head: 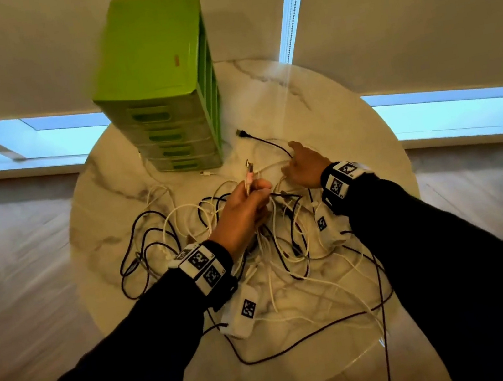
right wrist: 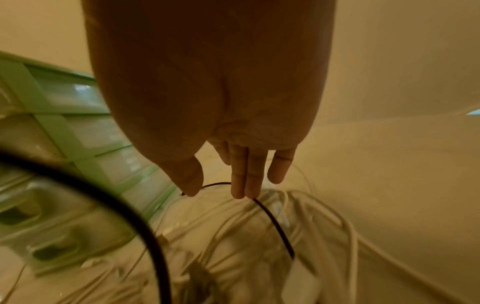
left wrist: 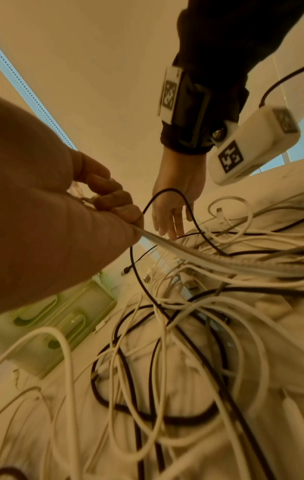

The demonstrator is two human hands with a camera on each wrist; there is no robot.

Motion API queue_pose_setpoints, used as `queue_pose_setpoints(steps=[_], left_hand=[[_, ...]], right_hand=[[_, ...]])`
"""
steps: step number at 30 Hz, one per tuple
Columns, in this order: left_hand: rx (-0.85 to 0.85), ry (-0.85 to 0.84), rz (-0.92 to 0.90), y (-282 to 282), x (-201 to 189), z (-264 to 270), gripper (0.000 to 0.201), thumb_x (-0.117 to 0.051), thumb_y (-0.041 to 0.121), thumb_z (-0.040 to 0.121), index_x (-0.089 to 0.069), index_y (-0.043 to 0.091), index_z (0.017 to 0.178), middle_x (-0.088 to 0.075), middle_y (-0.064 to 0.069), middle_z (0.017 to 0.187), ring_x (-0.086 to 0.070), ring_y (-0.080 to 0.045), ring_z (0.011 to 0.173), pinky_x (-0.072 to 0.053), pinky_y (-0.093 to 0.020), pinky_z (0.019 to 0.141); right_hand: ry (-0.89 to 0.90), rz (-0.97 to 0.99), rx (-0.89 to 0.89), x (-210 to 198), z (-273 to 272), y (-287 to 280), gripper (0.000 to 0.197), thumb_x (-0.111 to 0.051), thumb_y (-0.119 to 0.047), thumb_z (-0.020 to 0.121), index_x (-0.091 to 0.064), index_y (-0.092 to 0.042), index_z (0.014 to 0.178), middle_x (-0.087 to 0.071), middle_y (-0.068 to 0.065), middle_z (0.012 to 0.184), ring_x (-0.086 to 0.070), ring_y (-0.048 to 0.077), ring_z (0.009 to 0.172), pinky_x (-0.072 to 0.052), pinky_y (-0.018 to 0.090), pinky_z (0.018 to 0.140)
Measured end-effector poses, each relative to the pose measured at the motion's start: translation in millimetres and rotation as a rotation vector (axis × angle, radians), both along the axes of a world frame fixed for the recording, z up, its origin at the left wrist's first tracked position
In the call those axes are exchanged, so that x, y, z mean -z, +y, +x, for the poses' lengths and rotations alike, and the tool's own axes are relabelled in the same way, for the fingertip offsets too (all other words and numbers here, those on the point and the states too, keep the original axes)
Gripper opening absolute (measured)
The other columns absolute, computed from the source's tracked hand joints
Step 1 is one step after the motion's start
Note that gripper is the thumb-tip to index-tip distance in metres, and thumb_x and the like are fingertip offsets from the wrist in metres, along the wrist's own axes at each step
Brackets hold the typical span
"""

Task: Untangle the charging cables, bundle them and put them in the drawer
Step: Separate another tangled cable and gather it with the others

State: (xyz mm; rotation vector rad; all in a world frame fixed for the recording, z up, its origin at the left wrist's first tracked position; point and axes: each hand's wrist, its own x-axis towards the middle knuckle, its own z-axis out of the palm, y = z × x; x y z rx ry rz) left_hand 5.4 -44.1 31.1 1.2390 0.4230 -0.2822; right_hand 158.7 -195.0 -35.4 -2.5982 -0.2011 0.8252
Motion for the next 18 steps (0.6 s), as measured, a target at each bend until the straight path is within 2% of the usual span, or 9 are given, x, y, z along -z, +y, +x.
queue_pose_setpoints(steps=[2, 4, 6, 9, 10, 12, 14, 16, 18], left_hand=[[-0.005, -0.003, -0.01, 3, 2, -7, 0.015, -0.047, 0.007, 0.102, -0.055, 0.016, 0.095, -0.04, 0.01, 0.062, -0.034, -0.005, 0.053, -0.034, -0.015, 0.05], [-0.009, -0.009, 0.003, 5, 6, -12, 0.014, -0.047, 0.007, 0.102, -0.053, 0.017, 0.094, -0.04, 0.01, 0.062, -0.033, -0.006, 0.055, -0.032, -0.016, 0.05], [-0.007, -0.01, 0.027, 6, 10, -16, 0.013, -0.048, 0.009, 0.102, -0.054, 0.017, 0.094, -0.041, 0.011, 0.062, -0.033, -0.007, 0.055, -0.03, -0.019, 0.051], [-0.001, -0.023, 0.024, 6, 13, -18, 0.01, -0.049, 0.013, 0.103, -0.054, 0.018, 0.095, -0.04, 0.01, 0.064, -0.032, -0.007, 0.056, -0.026, -0.022, 0.053], [0.001, -0.035, -0.004, 6, 12, -18, 0.01, -0.048, 0.017, 0.104, -0.053, 0.017, 0.096, -0.038, 0.009, 0.064, -0.03, -0.008, 0.056, -0.024, -0.022, 0.053], [-0.007, -0.053, -0.088, 6, 8, -18, 0.021, -0.041, 0.028, 0.108, -0.053, 0.016, 0.096, -0.035, 0.008, 0.064, -0.026, -0.007, 0.055, -0.02, -0.024, 0.053], [-0.047, -0.053, -0.163, 4, 5, -15, 0.034, -0.032, 0.037, 0.109, -0.054, 0.014, 0.096, -0.035, 0.006, 0.064, -0.027, -0.007, 0.055, -0.019, -0.025, 0.053], [-0.11, -0.049, -0.205, 2, 3, -11, 0.04, -0.029, 0.04, 0.109, -0.057, 0.013, 0.099, -0.04, 0.005, 0.064, -0.031, -0.007, 0.054, -0.023, -0.024, 0.053], [-0.168, -0.048, -0.225, -1, 0, -7, 0.043, -0.029, 0.041, 0.109, -0.059, 0.011, 0.103, -0.051, 0.004, 0.066, -0.04, -0.008, 0.055, -0.029, -0.022, 0.054]], right_hand=[[0.002, 0.012, 0.039, 8, -3, 5, 0.078, -0.056, -0.038, 0.098, -0.016, -0.007, 0.157, -0.044, 0.02, 0.151, -0.044, 0.037, 0.136, -0.039, 0.042, 0.109], [0.023, -0.012, 0.051, 16, -5, 5, 0.064, -0.053, -0.038, 0.1, -0.03, -0.004, 0.15, -0.046, 0.023, 0.147, -0.048, 0.038, 0.131, -0.042, 0.035, 0.094], [0.072, -0.054, 0.038, 15, -9, 3, 0.049, -0.048, -0.042, 0.102, -0.045, -0.006, 0.135, -0.053, 0.022, 0.136, -0.053, 0.039, 0.121, -0.039, 0.032, 0.082], [-0.015, -0.004, -0.021, 12, -13, -4, 0.032, -0.048, -0.037, 0.103, -0.058, -0.007, 0.107, -0.061, 0.021, 0.121, -0.057, 0.038, 0.112, -0.035, 0.031, 0.077], [-0.059, 0.058, -0.026, 8, -14, -6, 0.026, -0.05, -0.033, 0.103, -0.058, -0.009, 0.097, -0.063, 0.022, 0.115, -0.058, 0.038, 0.108, -0.033, 0.031, 0.075], [-0.116, 0.216, 0.033, -8, -14, -8, 0.018, -0.051, -0.024, 0.102, -0.057, -0.01, 0.093, -0.066, 0.022, 0.104, -0.063, 0.036, 0.098, -0.037, 0.035, 0.073], [-0.042, 0.487, 0.23, -36, -17, -9, 0.012, -0.045, -0.017, 0.103, -0.05, -0.012, 0.092, -0.065, 0.016, 0.094, -0.068, 0.029, 0.082, -0.047, 0.042, 0.072], [0.015, 0.698, 0.337, -71, -27, -11, 0.015, -0.041, -0.01, 0.103, -0.046, -0.013, 0.09, -0.063, 0.01, 0.083, -0.064, 0.022, 0.065, -0.048, 0.035, 0.062], [0.024, 0.771, 0.289, -100, -50, -10, 0.014, -0.043, -0.012, 0.104, -0.049, -0.012, 0.091, -0.058, 0.005, 0.072, -0.054, 0.018, 0.056, -0.043, 0.03, 0.057]])
